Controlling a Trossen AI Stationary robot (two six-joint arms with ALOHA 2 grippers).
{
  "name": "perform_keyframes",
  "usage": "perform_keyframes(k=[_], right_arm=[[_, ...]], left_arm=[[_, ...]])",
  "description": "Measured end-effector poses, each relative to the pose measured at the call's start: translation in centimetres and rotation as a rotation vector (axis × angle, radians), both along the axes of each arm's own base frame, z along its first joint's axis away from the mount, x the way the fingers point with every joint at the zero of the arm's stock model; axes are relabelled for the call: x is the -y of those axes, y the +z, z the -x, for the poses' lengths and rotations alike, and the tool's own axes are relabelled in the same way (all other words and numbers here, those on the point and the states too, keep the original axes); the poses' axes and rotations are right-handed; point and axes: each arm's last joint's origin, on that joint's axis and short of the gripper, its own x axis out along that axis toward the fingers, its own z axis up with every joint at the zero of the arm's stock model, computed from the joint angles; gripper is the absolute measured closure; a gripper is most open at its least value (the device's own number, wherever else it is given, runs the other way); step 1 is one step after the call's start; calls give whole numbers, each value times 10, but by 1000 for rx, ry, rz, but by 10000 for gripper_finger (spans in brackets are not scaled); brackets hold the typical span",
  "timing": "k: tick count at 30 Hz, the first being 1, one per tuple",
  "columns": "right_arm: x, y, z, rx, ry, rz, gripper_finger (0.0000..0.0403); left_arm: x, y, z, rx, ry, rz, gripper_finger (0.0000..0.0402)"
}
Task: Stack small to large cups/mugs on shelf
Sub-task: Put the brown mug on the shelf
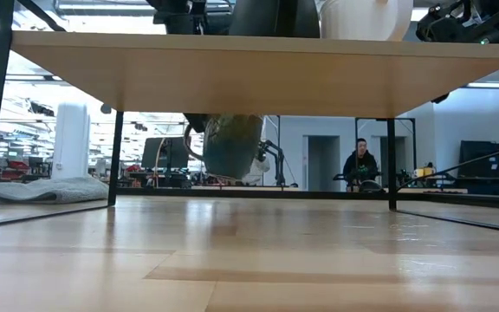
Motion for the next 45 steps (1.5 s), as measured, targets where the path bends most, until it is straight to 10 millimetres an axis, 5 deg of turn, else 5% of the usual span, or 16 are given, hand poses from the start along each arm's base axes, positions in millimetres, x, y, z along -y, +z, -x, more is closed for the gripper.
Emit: perform_keyframes(k=[13, 28, 45], right_arm=[[0, 0, 0, -9, 5, 14, 163], [10, 0, 2, -26, -152, 92, 163], [31, 7, 4, 55, -249, 67, 163]], left_arm=[[-7, 60, 17, 83, 101, 52, 358], [46, 137, 79, 261, 309, 39, 358], [116, 149, 87, 366, 609, 199, 358]])
